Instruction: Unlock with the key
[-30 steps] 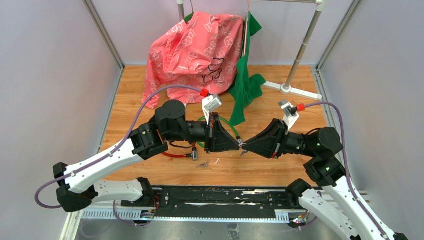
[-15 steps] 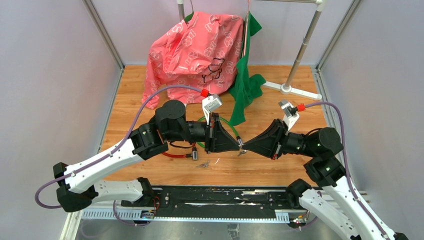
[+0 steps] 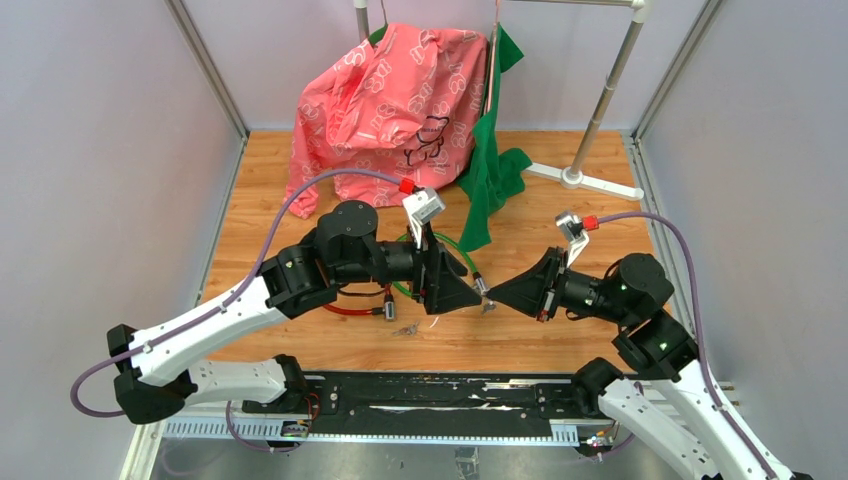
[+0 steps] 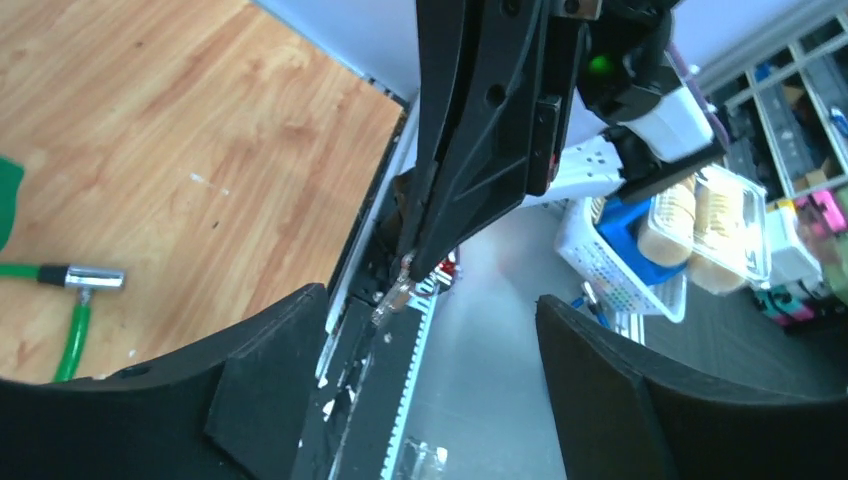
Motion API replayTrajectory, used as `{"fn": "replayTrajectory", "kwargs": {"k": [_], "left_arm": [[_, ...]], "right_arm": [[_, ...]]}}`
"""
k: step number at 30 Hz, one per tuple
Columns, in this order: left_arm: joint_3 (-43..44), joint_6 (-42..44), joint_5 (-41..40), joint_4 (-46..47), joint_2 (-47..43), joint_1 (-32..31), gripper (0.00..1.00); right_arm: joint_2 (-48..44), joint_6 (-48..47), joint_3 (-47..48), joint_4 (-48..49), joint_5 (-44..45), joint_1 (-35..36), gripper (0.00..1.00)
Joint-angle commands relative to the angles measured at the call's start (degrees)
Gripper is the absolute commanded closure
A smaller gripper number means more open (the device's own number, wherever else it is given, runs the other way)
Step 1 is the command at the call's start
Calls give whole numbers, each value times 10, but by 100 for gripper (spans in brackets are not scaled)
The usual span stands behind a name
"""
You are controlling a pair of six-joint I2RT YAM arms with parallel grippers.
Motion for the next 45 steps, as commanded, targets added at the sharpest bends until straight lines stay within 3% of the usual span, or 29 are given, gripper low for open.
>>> {"fn": "replayTrajectory", "kwargs": {"k": [1, 4, 13, 23, 35, 45], "left_arm": [[8, 63, -70, -65, -2, 3, 14], [-15, 108, -91, -96, -9, 2, 10], [-140, 162, -201, -100, -73, -4, 10], [-216, 190, -299, -40, -39, -46, 12], [-260, 238, -279, 100, 82, -43, 14], [-189, 268, -195, 153, 244, 21, 16]], "right_arm": [[-14, -41, 14, -131, 134, 7, 100], [-26, -39, 14, -173, 209, 7, 100], [-29, -37, -13, -196, 277, 7, 100], [-24, -49, -16, -232, 364, 5, 100], [-20, -72, -17, -249, 374, -16, 100], [-29, -81, -9, -288, 358, -58, 100]]}}
